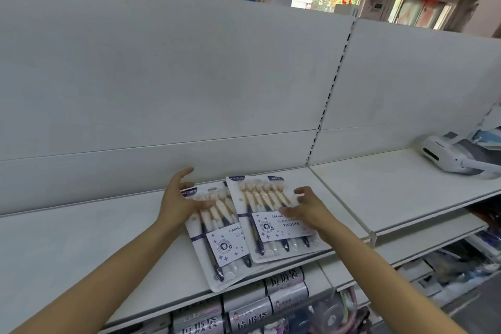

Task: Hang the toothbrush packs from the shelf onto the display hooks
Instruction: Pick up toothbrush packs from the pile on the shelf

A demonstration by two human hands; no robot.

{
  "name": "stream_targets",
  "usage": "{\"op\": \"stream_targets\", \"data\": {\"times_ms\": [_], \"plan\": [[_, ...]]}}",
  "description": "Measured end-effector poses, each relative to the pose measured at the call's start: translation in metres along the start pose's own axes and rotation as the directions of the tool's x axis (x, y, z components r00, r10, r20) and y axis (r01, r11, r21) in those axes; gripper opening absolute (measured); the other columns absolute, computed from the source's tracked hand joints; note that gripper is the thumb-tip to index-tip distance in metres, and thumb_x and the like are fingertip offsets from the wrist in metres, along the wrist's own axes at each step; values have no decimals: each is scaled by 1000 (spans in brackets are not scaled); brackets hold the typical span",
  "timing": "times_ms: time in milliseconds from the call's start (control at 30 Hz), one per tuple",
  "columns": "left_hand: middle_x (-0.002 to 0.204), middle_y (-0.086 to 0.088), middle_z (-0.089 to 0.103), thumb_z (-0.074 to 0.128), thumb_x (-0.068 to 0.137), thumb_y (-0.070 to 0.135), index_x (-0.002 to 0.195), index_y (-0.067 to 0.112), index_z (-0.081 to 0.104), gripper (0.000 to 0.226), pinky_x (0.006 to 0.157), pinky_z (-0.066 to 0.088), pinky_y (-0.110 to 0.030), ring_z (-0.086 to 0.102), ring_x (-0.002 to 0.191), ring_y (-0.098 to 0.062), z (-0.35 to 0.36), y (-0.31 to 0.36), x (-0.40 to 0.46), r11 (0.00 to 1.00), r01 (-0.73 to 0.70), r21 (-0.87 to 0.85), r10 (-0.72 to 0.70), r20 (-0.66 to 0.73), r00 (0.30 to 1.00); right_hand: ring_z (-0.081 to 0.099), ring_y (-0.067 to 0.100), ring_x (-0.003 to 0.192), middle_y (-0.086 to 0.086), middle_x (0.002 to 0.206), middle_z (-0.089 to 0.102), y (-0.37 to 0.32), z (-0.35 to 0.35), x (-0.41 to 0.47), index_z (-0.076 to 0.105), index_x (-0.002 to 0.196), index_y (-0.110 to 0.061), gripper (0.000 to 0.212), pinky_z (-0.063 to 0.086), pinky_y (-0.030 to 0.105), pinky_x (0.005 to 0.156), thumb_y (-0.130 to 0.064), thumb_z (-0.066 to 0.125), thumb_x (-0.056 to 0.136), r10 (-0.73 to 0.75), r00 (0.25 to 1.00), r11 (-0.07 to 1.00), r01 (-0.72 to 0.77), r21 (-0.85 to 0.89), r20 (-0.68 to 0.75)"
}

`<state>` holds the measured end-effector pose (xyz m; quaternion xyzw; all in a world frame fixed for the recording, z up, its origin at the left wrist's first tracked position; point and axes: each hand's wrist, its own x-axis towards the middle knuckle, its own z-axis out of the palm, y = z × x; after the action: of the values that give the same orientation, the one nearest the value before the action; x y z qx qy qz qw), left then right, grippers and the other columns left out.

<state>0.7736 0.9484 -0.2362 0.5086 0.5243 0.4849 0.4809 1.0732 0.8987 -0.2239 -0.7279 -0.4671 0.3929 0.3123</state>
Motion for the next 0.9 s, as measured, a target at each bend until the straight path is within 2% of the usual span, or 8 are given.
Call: {"op": "stream_targets", "data": {"times_ms": [133, 233, 300, 400, 533, 633, 700, 900], "plan": [[108, -9, 69, 80, 63, -16, 127, 23, 53, 79, 61, 61, -38, 70, 93, -35, -17, 8, -19, 892, 201, -405, -189, 70, 979, 57, 30, 115, 13, 124, 53, -15, 8, -6, 34, 132, -16, 91, 47, 38, 95, -16, 94, 63, 41, 997, 986, -50, 157, 59], [108, -20, 73, 73, 70, -12, 118, 2, 66, 50, 76, 60, -40, 71, 96, -39, -34, 8, -27, 885, 273, -377, -220, 178, 959, 71, 34, 98, 18, 105, 72, -28, 21, -16, 59, 110, 0, 49, 56, 31, 74, 1, 86, 69, -9, 985, 953, -43, 301, 170], [113, -18, 73, 62, 85, -10, 122, 11, 65, 43, 73, 60, -40, 73, 90, -30, -43, 11, -37, 901, 303, -310, -236, 235, 943, 75, 29, 85, 18, 95, 76, -35, 32, -21, 68, 102, 7, 32, 58, 29, 65, 7, 80, 73, -62, 978, 927, -17, 375, 197], [108, -16, 74, 65, 92, 5, 122, 32, 58, 41, 71, 60, -47, 72, 87, -34, -56, 15, -51, 927, 310, -210, -248, 277, 928, 75, 28, 82, 17, 93, 77, -48, 48, -26, 68, 102, 4, 29, 58, 33, 68, 6, 79, 75, -98, 981, 910, 20, 413, 168], [101, -13, 76, 64, 91, 4, 124, 26, 59, 40, 62, 59, -35, 73, 78, -28, -77, 25, -60, 970, 164, -181, -159, 44, 986, 74, 31, 91, 16, 100, 76, -69, 67, -30, 66, 105, -1, 30, 58, 40, 80, 2, 79, 77, -190, 970, 887, 104, 449, 151], [96, -11, 77, 63, 92, 5, 116, 14, 68, 26, 69, 61, -38, 72, 77, -26, -115, 37, -71, 976, 84, -199, -102, -84, 991, 74, 30, 91, 12, 102, 76, -90, 90, -41, 65, 117, -4, 37, 54, 50, 91, -7, 77, 83, -255, 952, 858, 143, 494, 168], [97, -11, 77, 63, 93, 5, 114, 12, 70, 23, 72, 62, -39, 73, 78, -25, -148, 41, -83, 979, 31, -201, -61, -145, 988, 75, 25, 83, 7, 97, 77, -107, 111, -54, 65, 118, -6, 35, 53, 51, 89, -6, 74, 84, -297, 936, 855, 171, 490, 191], [95, -9, 78, 67, 93, 15, 106, 21, 74, 16, 84, 58, -49, 73, 92, -34, -269, 49, -137, 986, -106, -132, 61, -308, 949, 73, 34, 98, 13, 107, 75, -164, 200, -114, 64, 121, -10, 38, 59, 50, 82, -5, 73, 84, -456, 851, 841, 314, 441, 262]]}}
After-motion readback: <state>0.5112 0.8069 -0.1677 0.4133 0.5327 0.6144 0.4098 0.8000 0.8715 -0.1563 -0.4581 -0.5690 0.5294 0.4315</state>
